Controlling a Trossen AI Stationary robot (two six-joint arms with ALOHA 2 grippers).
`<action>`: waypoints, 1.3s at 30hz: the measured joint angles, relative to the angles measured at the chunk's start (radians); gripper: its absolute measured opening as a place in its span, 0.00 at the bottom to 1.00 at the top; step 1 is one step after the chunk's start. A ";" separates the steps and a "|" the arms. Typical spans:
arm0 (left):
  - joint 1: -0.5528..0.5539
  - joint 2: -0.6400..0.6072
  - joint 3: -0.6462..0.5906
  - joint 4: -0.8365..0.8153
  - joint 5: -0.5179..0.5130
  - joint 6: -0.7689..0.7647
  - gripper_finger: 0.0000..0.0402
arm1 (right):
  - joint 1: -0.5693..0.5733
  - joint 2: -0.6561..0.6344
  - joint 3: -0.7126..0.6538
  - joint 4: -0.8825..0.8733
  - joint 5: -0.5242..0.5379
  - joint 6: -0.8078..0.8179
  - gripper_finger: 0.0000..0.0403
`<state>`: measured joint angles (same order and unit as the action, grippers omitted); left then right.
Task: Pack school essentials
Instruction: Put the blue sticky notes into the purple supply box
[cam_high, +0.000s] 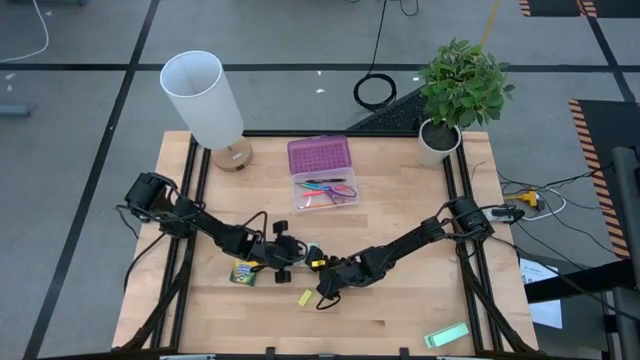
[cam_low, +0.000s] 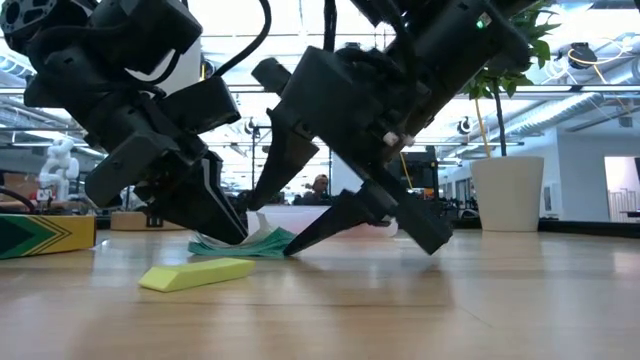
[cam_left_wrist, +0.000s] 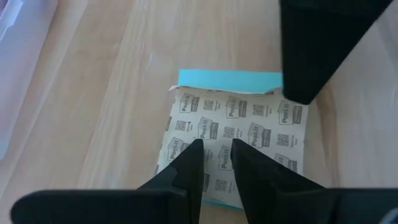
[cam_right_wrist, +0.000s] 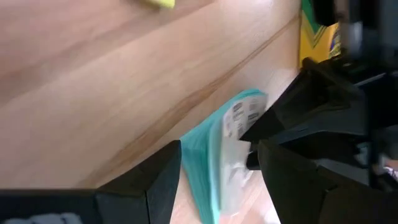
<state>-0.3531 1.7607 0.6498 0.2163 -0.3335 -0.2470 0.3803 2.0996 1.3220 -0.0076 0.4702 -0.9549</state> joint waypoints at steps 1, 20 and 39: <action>0.000 0.000 0.000 0.003 0.002 0.001 0.22 | 0.001 -0.006 0.000 0.000 0.000 0.000 0.52; 0.000 0.003 -0.002 0.079 0.037 0.044 0.22 | -0.005 -0.020 0.002 -0.126 0.027 0.027 0.52; 0.000 0.003 -0.002 0.096 0.043 0.062 0.22 | -0.006 -0.020 0.002 -0.120 -0.002 0.007 0.52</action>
<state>-0.3531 1.7633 0.6479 0.3126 -0.2901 -0.1847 0.3744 2.0800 1.3243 -0.1279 0.4683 -0.9479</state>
